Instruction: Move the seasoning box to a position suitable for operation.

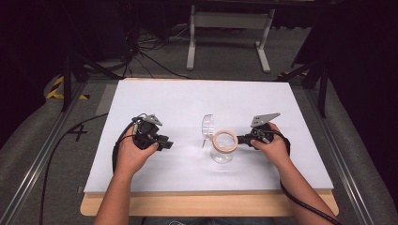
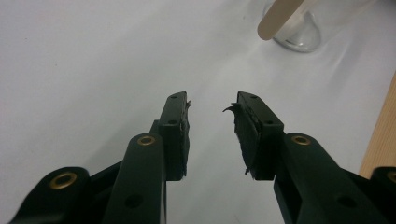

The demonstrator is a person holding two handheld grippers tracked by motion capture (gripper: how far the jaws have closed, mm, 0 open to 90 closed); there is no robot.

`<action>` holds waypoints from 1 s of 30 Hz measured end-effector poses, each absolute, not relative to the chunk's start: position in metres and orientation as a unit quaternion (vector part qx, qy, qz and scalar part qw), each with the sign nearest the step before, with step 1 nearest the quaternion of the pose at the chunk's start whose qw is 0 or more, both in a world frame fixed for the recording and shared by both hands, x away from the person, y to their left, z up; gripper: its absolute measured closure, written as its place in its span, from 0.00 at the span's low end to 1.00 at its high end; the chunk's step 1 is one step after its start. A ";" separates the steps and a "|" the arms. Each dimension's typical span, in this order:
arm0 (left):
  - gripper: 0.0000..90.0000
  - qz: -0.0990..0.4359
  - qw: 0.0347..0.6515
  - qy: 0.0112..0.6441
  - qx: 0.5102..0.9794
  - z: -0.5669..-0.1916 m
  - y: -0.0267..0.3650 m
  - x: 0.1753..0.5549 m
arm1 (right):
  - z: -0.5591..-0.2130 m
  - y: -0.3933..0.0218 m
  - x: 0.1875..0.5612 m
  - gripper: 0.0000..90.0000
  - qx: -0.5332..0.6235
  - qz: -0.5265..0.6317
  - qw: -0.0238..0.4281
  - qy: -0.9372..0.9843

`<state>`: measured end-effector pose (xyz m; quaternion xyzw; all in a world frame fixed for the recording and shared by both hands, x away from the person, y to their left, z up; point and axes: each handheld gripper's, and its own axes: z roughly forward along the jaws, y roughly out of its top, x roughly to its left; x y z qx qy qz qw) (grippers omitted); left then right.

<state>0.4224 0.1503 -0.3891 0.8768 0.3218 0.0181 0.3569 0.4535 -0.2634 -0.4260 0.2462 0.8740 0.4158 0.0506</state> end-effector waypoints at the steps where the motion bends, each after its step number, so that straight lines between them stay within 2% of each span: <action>1: 0.72 0.018 0.359 0.323 0.876 -0.389 0.150 0.422 | -0.426 -0.262 0.454 1.00 0.245 0.417 0.050 0.874; 9: 0.72 0.016 0.357 0.324 0.876 -0.390 0.151 0.421 | -0.432 -0.252 0.456 1.00 0.229 0.416 0.035 0.879; 19: 0.72 0.014 0.353 0.320 0.879 -0.390 0.149 0.421 | -0.431 -0.251 0.452 1.00 0.231 0.407 0.038 0.883; 30: 0.72 0.012 0.358 0.310 0.881 -0.389 0.141 0.428 | -0.426 -0.246 0.433 1.00 0.208 0.388 0.027 0.898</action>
